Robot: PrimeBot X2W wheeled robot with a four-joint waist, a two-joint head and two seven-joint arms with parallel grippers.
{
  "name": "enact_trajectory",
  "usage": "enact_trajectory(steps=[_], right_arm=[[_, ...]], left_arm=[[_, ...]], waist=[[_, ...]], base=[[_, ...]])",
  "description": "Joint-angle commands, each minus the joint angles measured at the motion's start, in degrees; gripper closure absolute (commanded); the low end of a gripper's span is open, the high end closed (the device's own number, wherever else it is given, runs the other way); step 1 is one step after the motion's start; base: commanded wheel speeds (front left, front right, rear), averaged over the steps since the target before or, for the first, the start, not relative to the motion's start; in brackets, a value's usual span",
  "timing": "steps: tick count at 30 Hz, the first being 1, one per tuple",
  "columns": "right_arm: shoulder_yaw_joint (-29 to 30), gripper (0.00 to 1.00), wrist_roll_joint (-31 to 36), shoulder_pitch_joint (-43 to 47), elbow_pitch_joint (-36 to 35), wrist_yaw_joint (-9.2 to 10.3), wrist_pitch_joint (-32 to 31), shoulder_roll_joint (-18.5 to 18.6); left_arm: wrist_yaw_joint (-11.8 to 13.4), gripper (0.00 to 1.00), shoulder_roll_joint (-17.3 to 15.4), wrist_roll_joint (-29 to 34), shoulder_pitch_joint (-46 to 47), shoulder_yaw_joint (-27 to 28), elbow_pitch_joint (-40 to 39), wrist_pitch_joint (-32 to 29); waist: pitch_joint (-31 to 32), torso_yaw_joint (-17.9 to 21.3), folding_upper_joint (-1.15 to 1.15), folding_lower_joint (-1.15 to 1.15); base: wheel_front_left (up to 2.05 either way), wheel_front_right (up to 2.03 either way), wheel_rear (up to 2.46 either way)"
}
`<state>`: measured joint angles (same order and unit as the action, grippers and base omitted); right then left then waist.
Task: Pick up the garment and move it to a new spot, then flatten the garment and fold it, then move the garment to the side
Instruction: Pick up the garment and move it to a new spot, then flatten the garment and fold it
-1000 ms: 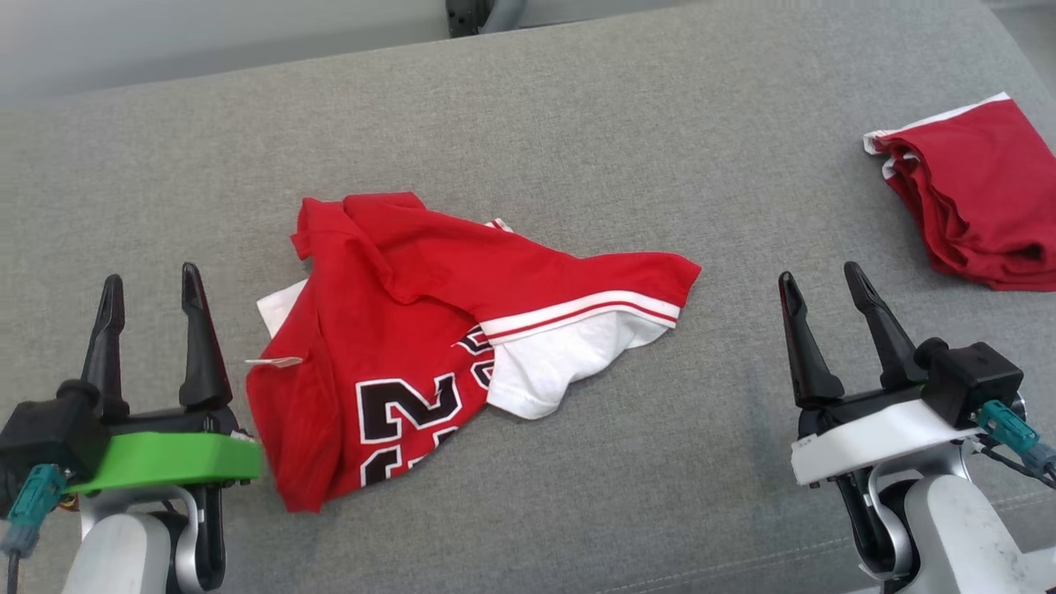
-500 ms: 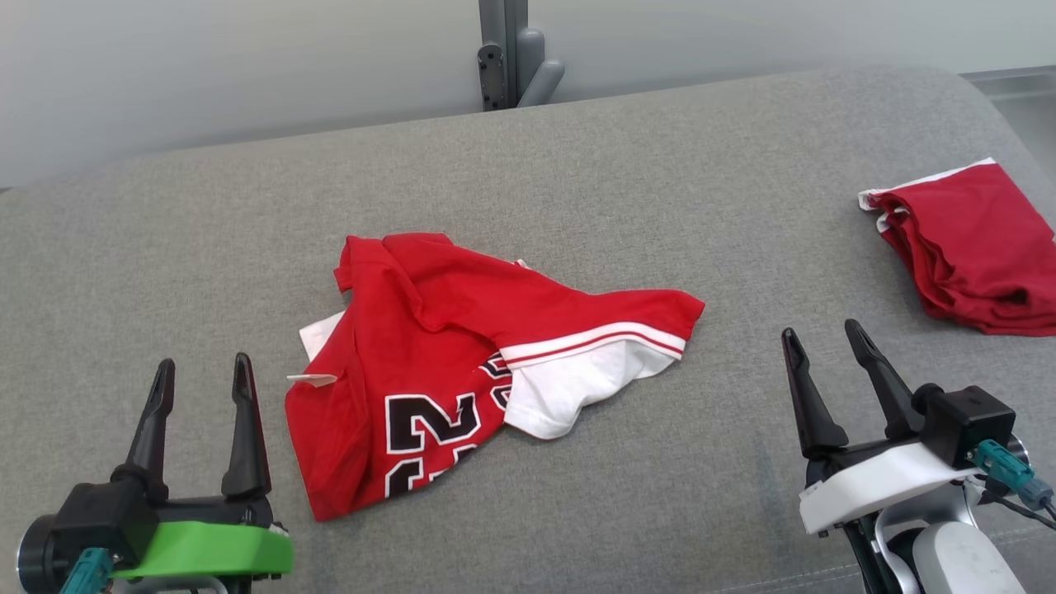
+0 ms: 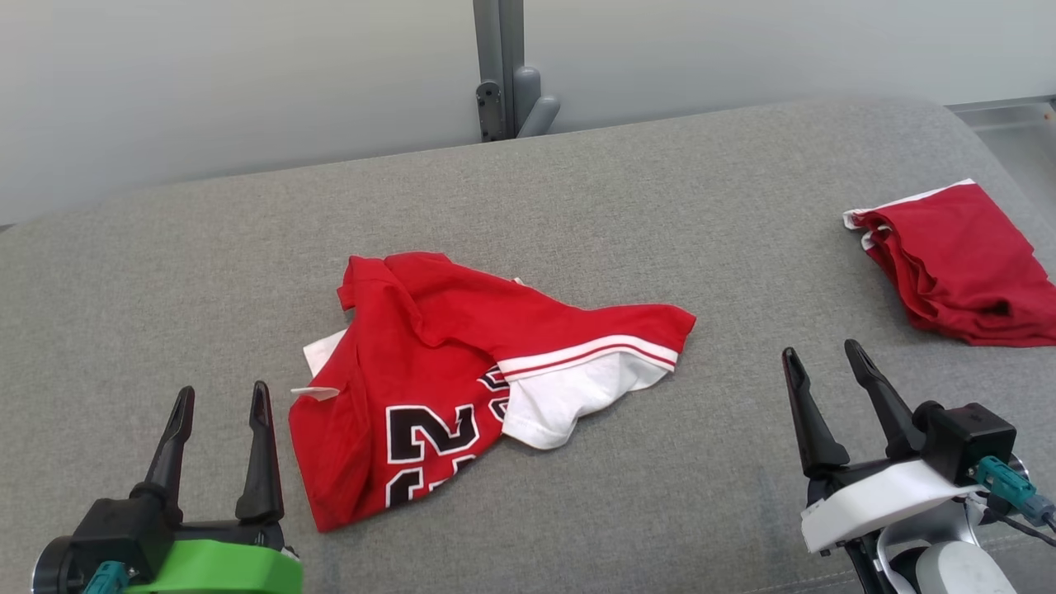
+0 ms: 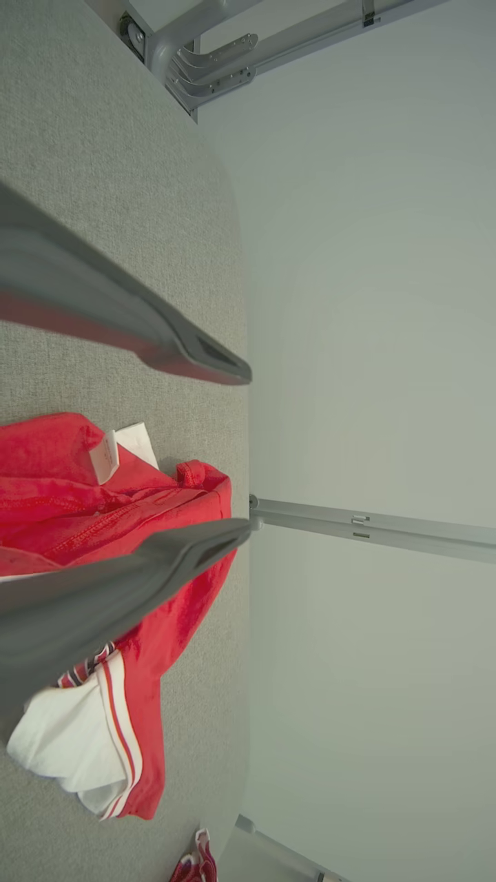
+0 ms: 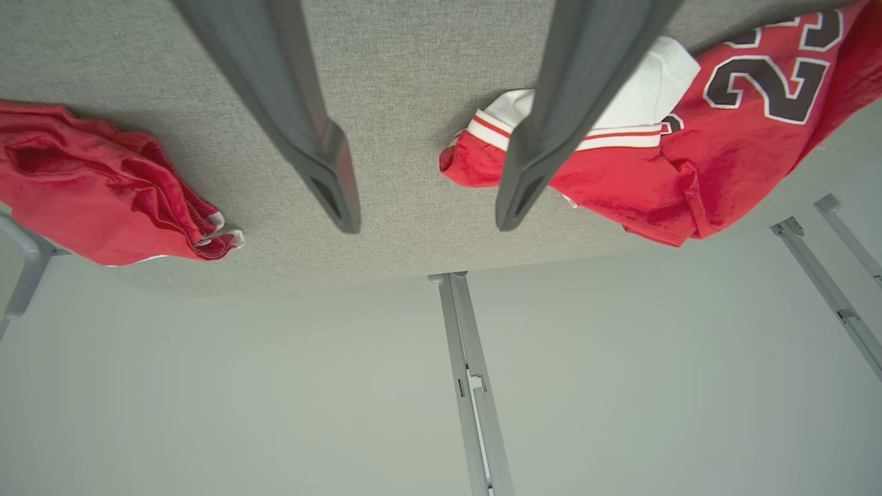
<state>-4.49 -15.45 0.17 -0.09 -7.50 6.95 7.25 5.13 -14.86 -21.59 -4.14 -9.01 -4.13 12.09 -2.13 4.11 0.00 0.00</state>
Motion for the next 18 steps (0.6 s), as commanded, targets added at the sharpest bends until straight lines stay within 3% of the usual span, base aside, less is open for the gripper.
enact_trajectory(steps=[1,18], right_arm=[[0.2,0.00,0.2,0.7,-0.2,0.02,-0.1,0.0],[-1.4,0.00,0.3,-0.8,0.3,0.02,0.0,0.0]], left_arm=[[0.4,0.00,-0.3,-0.3,-0.7,0.1,-0.2,-0.2],[0.7,0.00,-1.0,-0.1,1.2,-0.8,-0.9,-0.8]], waist=[[0.0,0.0,0.00,0.00],[-1.5,-0.9,0.00,0.00]], base=[[0.00,0.00,0.00],[0.00,0.00,0.00]])
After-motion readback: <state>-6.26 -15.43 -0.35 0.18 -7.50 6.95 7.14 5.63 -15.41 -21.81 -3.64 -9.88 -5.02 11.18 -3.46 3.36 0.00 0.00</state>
